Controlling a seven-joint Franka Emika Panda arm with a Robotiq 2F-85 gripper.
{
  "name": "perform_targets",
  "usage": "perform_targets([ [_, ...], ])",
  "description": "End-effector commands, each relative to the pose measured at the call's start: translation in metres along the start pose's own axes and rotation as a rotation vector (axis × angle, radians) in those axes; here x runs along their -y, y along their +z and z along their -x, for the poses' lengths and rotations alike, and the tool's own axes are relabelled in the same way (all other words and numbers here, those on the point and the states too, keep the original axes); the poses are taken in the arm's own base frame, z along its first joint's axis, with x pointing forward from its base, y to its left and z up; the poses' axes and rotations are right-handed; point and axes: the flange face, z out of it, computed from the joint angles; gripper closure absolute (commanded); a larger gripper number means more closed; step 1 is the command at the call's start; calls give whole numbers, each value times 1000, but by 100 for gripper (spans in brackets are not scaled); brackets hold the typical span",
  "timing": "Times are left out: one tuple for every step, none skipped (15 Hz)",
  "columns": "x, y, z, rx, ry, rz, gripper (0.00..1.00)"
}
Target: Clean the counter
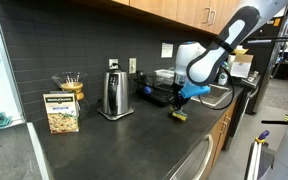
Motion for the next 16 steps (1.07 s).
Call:
perform_targets([
  [-13,-8,0,-14,28,19,97],
  [-13,-7,0,-14,29,19,97],
  [-11,-6,0,-12,27,19,97],
  [-9,-4,1,-11,24,18,97],
  [-4,-3,1,-11,17,14,97],
  [1,-3,2,-11,10,11,97],
  [7,-2,3,-10,1,7,97],
  [14,-1,5,-8,-9,3,97],
  [23,0,7,-6,-22,-2,97],
  [30,1,10,-3,-35,-4,97],
  [39,3,14,1,-52,-6,97],
  [48,5,19,9,-71,-6,97],
  [56,8,24,16,-89,-7,97],
  [65,10,31,24,-112,-8,97],
  [73,12,36,32,-135,-10,97],
  [81,14,42,41,-156,-13,97],
])
